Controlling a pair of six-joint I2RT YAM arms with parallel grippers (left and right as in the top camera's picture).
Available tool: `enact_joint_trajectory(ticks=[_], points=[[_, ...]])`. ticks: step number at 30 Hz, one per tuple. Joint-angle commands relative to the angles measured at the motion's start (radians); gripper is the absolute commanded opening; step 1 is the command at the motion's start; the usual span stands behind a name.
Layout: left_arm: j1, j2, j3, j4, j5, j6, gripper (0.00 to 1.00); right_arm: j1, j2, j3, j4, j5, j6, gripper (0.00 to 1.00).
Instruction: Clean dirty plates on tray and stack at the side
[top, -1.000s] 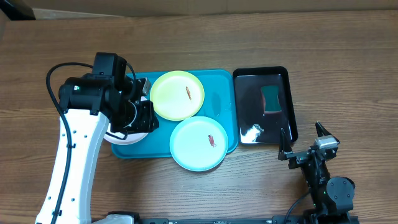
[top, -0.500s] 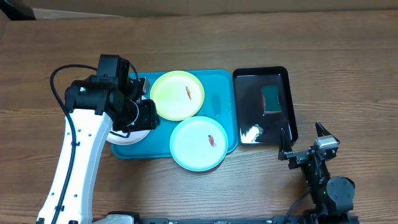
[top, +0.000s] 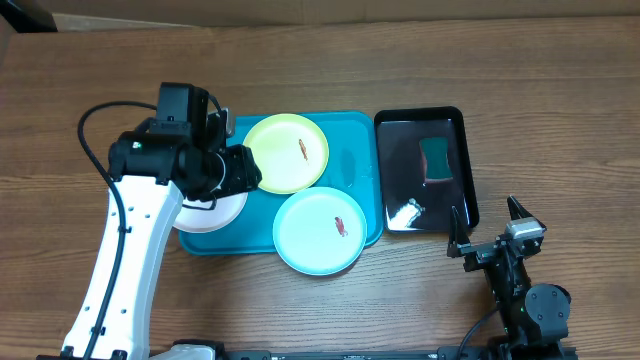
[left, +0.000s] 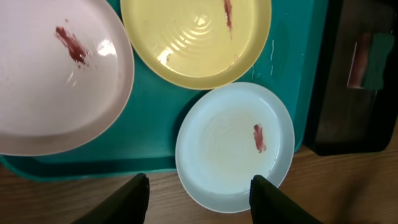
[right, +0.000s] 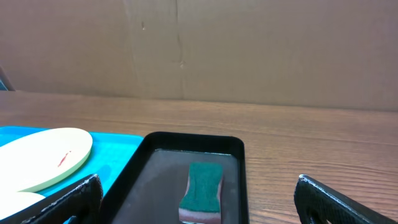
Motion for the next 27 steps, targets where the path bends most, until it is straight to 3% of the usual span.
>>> enact_joint_trajectory(ticks=[1,16,27], points=[[-0.01,0.0,-0.059,0.017,-0.021,-0.041,0.54,-0.001,-0.002,-0.01,0.006,0.007,-0.003,1.0],[-0.048,0.0,-0.272,0.154,-0.019,-0.048,0.53,-0.001,-0.002,-0.01,0.006,0.007,-0.003,1.0],[-0.222,0.001,-0.314,0.161,-0.17,-0.208,0.55,-0.001,-0.002,-0.01,0.006,0.007,-0.003,1.0]])
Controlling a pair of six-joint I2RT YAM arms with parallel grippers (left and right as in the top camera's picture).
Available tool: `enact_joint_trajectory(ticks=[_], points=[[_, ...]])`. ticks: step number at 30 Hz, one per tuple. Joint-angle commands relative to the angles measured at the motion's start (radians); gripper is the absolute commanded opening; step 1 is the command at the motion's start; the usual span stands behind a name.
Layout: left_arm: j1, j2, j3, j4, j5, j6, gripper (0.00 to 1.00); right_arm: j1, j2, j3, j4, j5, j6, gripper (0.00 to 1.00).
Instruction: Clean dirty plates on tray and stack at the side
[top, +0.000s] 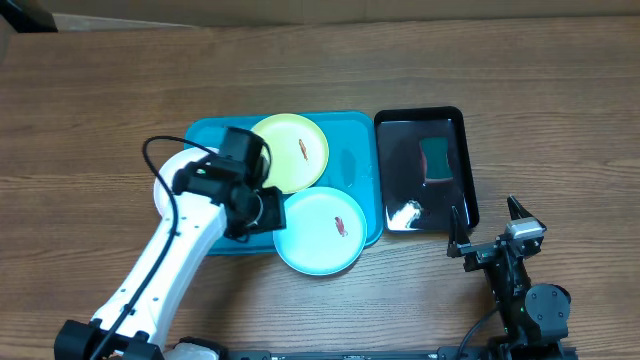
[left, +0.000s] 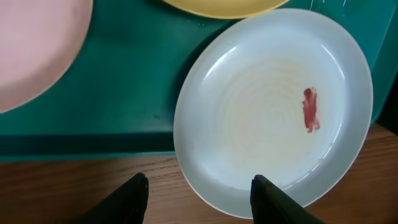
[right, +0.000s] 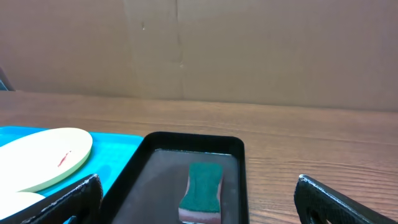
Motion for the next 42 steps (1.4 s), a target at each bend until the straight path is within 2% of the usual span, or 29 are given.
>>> enact_joint_trajectory(ticks=[1,6,8,10,14,17,20,24,27,28,30,34,37,38,40,42], points=[[-0.034,0.0,-0.01,-0.01,-0.071,-0.07,0.55,-0.001,-0.002,-0.01,0.006,0.007,-0.003,1.0],[-0.05,0.0,-0.045,-0.008,-0.067,-0.095,0.54,-0.001,-0.002,-0.01,0.01,0.007,-0.004,1.0],[-0.05,0.0,-0.073,-0.003,-0.063,-0.095,0.5,-0.001,-0.002,-0.01,0.015,0.001,-0.003,1.0],[-0.05,0.0,-0.1,0.0,-0.056,-0.095,0.47,-0.001,-0.001,-0.01,0.01,-0.031,0.0,1.0],[-0.05,0.0,-0.132,0.024,-0.052,-0.095,0.47,-0.001,-0.001,-0.002,0.084,-0.145,0.056,1.0],[-0.05,0.0,-0.137,0.039,-0.051,-0.106,0.47,-0.001,0.012,0.077,-0.004,-0.147,0.156,1.0],[-0.05,0.0,-0.141,0.058,-0.051,-0.114,0.47,-0.001,0.082,0.225,-0.109,-0.132,0.158,1.0],[-0.05,0.0,-0.143,0.081,-0.052,-0.114,0.47,-0.001,0.285,0.502,-0.276,-0.128,0.153,1.0],[-0.05,0.0,-0.143,0.084,-0.052,-0.121,0.47,-0.001,0.529,0.788,-0.494,-0.129,0.126,1.0],[-0.05,0.0,-0.144,0.078,-0.052,-0.121,0.47,-0.001,0.674,0.955,-0.637,-0.129,0.1,1.0],[-0.05,0.0,-0.15,0.079,-0.052,-0.121,0.47,-0.001,0.834,1.144,-0.798,-0.132,0.095,1.0],[-0.05,0.0,-0.175,0.1,-0.052,-0.132,0.37,-0.001,1.078,1.432,-1.029,-0.171,0.106,1.0],[-0.05,0.0,-0.201,0.139,-0.052,-0.133,0.31,-0.001,1.203,1.539,-1.124,-0.174,0.105,1.0],[-0.05,0.0,-0.207,0.148,-0.052,-0.133,0.31,-0.001,1.226,1.548,-1.131,-0.174,0.106,0.94],[-0.05,0.0,-0.217,0.158,-0.052,-0.137,0.32,-0.001,1.281,1.546,-1.135,-0.173,0.116,0.71],[-0.05,0.0,-0.224,0.164,-0.053,-0.139,0.33,-0.001,1.34,1.546,-1.148,-0.17,0.14,0.68]])
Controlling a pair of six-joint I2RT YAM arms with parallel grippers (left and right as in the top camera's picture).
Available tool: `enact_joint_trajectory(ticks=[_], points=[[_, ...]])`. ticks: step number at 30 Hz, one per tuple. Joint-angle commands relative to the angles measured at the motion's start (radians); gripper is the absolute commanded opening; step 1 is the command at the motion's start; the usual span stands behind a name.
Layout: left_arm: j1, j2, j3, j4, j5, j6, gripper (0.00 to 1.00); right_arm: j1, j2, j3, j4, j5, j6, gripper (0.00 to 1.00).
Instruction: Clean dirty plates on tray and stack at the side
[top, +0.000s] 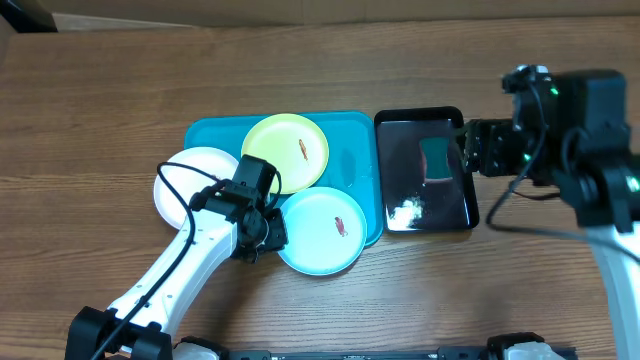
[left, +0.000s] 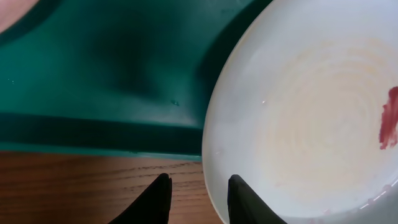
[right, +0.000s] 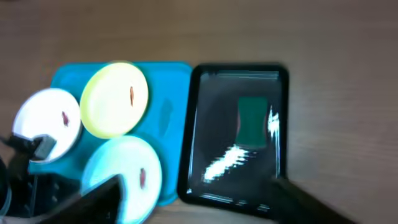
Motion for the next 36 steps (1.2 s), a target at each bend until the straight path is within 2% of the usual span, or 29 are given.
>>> enact_joint_trajectory(ticks=[1,7,11,17,21,25,36], points=[[-0.008,0.0,-0.023,0.017,-0.01,-0.013,0.33,-0.001,0.101,0.022,-0.017,-0.004,0.024,0.68],[-0.008,0.0,-0.065,0.082,-0.009,-0.035,0.32,-0.001,0.272,0.022,-0.018,0.05,0.019,0.68],[-0.008,0.0,-0.092,0.1,-0.017,-0.039,0.27,0.002,0.345,0.022,-0.021,0.06,0.011,0.7],[-0.008,0.0,-0.1,0.137,0.004,-0.039,0.06,0.046,0.433,-0.003,-0.002,0.151,0.012,0.75],[-0.008,0.0,-0.1,0.15,0.017,-0.039,0.07,0.074,0.491,-0.054,0.067,0.229,0.012,0.75],[-0.008,0.0,-0.1,0.149,0.017,-0.039,0.09,0.081,0.537,-0.118,0.211,0.3,0.012,0.75],[-0.008,0.0,-0.1,0.146,0.018,-0.039,0.09,0.078,0.562,-0.269,0.463,0.29,0.012,0.71]])
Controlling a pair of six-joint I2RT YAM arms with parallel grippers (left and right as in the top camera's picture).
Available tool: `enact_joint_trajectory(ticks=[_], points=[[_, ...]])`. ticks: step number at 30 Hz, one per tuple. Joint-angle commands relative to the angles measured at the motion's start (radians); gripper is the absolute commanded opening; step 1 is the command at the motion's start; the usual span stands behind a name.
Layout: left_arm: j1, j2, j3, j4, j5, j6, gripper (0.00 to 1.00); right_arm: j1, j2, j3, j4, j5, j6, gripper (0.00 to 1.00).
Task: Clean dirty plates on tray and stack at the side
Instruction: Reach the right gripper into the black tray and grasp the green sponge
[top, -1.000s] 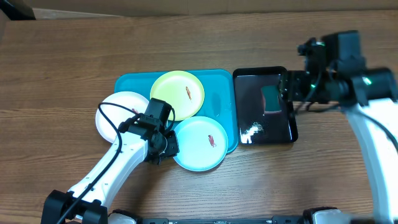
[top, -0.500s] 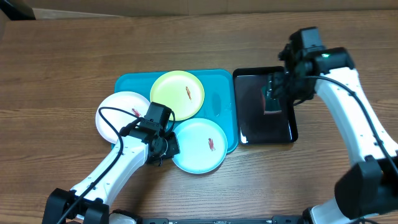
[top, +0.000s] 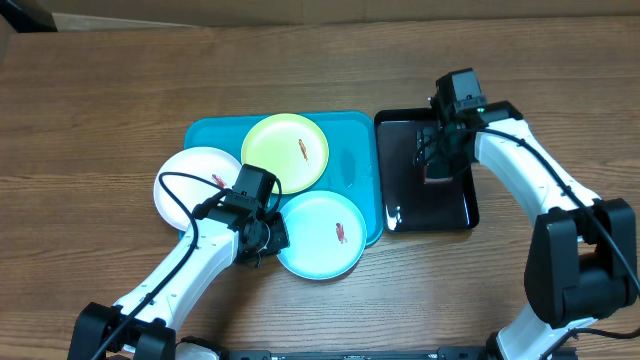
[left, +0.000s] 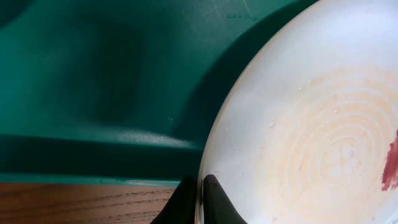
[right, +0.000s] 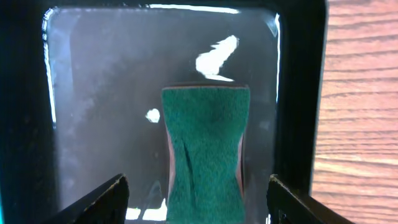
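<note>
Three stained plates sit on the teal tray (top: 350, 165): a yellow one (top: 287, 150), a pink-white one (top: 190, 185) overhanging its left side, and a pale blue one (top: 325, 235) overhanging its front edge. My left gripper (top: 265, 238) is shut on the left rim of the pale blue plate (left: 311, 124), the fingers (left: 211, 202) pinching the rim. My right gripper (right: 196, 190) hangs open over the green sponge (right: 205, 149) in the black tray (right: 93, 93), one finger on each side of it, apart from it.
The black tray (top: 400, 200) stands right against the teal tray's right edge. Brown wooden table (top: 100, 90) surrounds both trays. My right arm (top: 530, 170) reaches in from the right, the left arm (top: 170, 285) from the front left.
My left fingers were apart astride the pale blue plate's rim and are now shut on it. My right gripper was high beside the black tray and is now low over the sponge.
First my left gripper was open over the pink-white plate, with the right arm parked at the front right. Then the left was open at the pale blue plate's left rim. Later it straddled that rim while the right arm stood raised. Now the rim is pinched and the right is above the sponge.
</note>
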Motion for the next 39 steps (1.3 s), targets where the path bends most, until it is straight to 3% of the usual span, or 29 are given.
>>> enact_joint_trajectory(ticks=[1,26,31,33,35,39], points=[[-0.008,0.0,-0.006,0.001,0.009,-0.006,0.09,-0.002,0.005,-0.053,0.049,0.008,0.001,0.71],[-0.008,0.0,-0.006,-0.011,0.009,-0.006,0.1,-0.003,0.019,-0.216,0.295,0.008,0.001,0.61],[-0.008,0.0,-0.006,-0.01,0.008,-0.006,0.11,-0.002,0.019,-0.216,0.294,0.008,0.001,0.49],[-0.008,0.0,-0.006,-0.01,0.008,-0.006,0.11,-0.002,0.019,-0.216,0.295,0.007,0.001,0.4],[-0.008,0.0,-0.006,-0.01,0.008,-0.006,0.11,-0.002,0.019,-0.208,0.293,0.001,0.002,0.22],[-0.008,0.001,-0.006,-0.009,0.008,-0.006,0.14,-0.002,0.014,-0.148,0.244,-0.068,0.001,0.2]])
